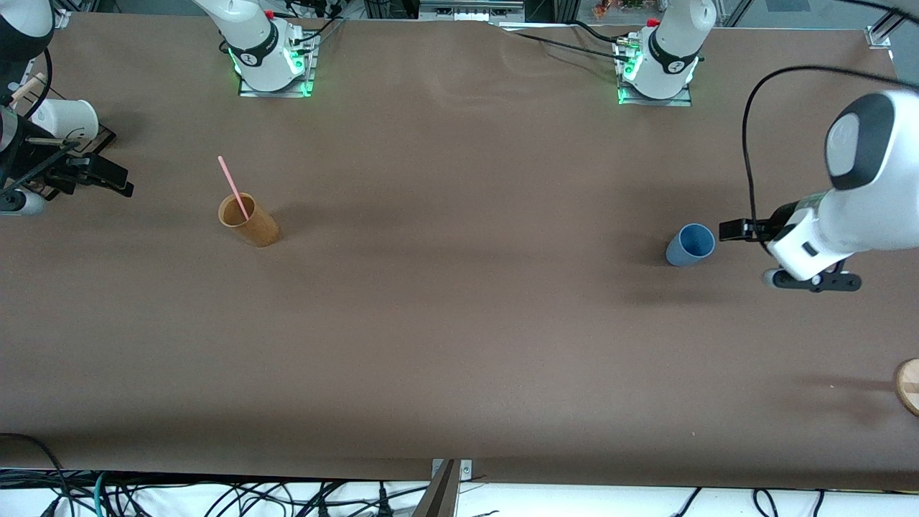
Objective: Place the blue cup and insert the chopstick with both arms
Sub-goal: 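Lower the left gripper onto the blue cup and close it, then carry the blue cup with the left gripper toward the table middle, then release the blue cup and withdraw the left gripper while the right gripper reaches the chopstick, then grasp the pink chopstick with the right gripper and lift it out, then move the chopstick with the right gripper over the blue cup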
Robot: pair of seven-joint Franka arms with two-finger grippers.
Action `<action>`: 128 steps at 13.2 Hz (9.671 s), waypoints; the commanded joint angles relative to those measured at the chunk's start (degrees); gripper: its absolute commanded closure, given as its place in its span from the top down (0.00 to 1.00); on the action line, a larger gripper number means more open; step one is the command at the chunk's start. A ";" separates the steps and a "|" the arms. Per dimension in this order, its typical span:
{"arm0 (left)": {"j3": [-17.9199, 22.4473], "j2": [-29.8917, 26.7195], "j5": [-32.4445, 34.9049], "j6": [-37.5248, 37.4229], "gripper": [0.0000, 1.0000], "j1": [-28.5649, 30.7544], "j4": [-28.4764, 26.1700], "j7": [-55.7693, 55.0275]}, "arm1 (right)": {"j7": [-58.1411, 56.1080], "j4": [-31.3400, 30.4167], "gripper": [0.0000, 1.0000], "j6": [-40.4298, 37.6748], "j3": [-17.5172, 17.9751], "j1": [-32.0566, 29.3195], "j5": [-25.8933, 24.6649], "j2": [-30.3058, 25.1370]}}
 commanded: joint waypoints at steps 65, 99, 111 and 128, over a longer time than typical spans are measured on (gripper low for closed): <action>3.22 31.20 -15.79 26.15 0.89 -46.90 22.88 -54.76 | -0.66 1.55 1.00 -2.13 0.52 -0.78 -0.15 1.17; 2.96 -9.84 -5.61 -13.58 1.00 -1.38 11.11 -2.63 | -0.13 -31.50 0.42 10.71 0.26 6.25 -0.85 2.49; 2.43 -18.63 -4.10 -9.71 1.00 0.04 -0.49 2.20 | -1.09 -30.44 0.00 10.18 0.70 6.34 -0.76 2.41; -0.82 -14.77 -0.50 -9.89 1.00 -1.37 2.58 2.81 | 21.73 5.58 0.00 -23.32 2.11 20.03 15.12 8.45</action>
